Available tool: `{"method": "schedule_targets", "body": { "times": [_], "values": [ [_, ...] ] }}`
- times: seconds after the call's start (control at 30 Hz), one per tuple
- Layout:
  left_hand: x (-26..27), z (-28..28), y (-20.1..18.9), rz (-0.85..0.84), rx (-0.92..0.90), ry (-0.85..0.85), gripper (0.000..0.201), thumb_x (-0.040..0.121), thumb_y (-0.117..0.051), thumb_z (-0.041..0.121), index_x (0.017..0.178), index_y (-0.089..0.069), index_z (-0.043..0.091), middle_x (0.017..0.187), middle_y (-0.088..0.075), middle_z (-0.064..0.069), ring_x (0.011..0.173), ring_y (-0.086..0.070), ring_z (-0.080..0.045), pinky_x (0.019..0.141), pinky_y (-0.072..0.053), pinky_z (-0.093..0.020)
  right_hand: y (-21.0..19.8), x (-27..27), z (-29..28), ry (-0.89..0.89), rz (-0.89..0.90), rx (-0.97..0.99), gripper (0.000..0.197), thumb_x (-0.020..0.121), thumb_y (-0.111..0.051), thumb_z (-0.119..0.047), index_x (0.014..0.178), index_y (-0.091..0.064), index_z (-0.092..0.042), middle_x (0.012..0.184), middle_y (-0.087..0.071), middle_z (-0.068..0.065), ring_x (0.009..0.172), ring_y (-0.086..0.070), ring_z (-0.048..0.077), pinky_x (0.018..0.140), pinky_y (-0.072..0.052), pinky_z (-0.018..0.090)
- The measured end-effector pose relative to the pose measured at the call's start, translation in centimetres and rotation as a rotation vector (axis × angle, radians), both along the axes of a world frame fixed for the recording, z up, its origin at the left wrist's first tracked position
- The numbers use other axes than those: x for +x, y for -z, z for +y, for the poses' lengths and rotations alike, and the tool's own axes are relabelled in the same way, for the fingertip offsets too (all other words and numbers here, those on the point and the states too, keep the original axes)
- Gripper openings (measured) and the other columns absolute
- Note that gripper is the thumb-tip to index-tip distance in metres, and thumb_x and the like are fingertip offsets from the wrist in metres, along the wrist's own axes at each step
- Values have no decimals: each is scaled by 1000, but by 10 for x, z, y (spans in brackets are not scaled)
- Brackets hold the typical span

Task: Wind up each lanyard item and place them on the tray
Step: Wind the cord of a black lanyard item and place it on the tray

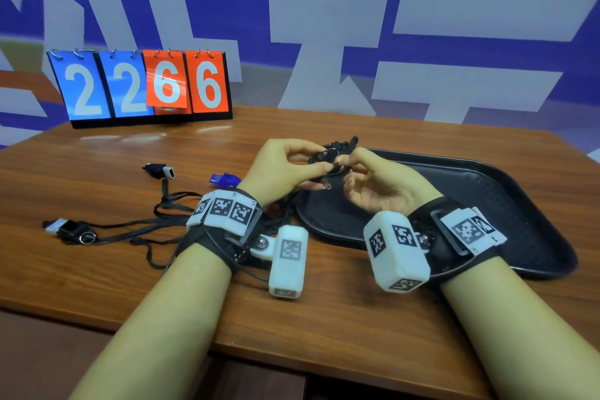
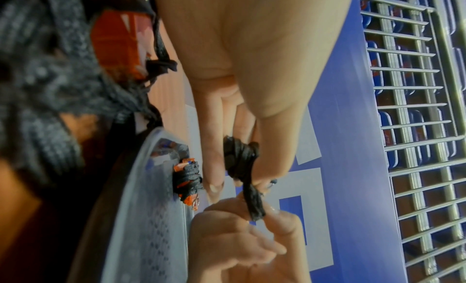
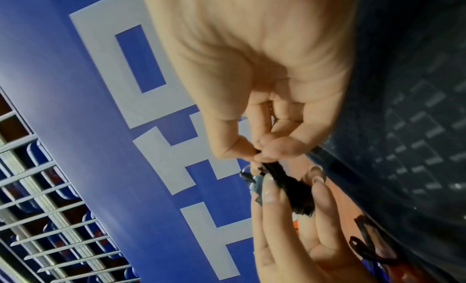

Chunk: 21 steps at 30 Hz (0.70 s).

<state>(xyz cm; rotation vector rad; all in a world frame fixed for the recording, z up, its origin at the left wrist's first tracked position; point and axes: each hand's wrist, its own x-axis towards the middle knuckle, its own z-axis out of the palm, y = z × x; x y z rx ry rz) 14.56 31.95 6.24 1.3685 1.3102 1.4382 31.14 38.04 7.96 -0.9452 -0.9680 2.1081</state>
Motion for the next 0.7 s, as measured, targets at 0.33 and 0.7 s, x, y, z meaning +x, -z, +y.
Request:
{"method": "schedule_targets", "body": {
  "times": [0.33,0.7],
  "values": [
    [-1,-2,-3,-147,-44,35,24,89,-68,3,112,-70,-2,97,-77,-10,89,-74,-20,74,-61,-28,-6,12,-5,-181,313,-59,36,77,-58,7,113,-58,8,95,-62,19,83,-66,22,76,-60,33],
    [-3,-3,-3,-91,-34,70,27,88,-70,1,115,-68,-1,102,-75,-16,93,-74,-28,76,-62,-32,-7,9,-4,-148,251,-218,48,54,-85,12,99,-70,6,89,-67,18,71,-72,23,61,-62,34]
  ]
}}
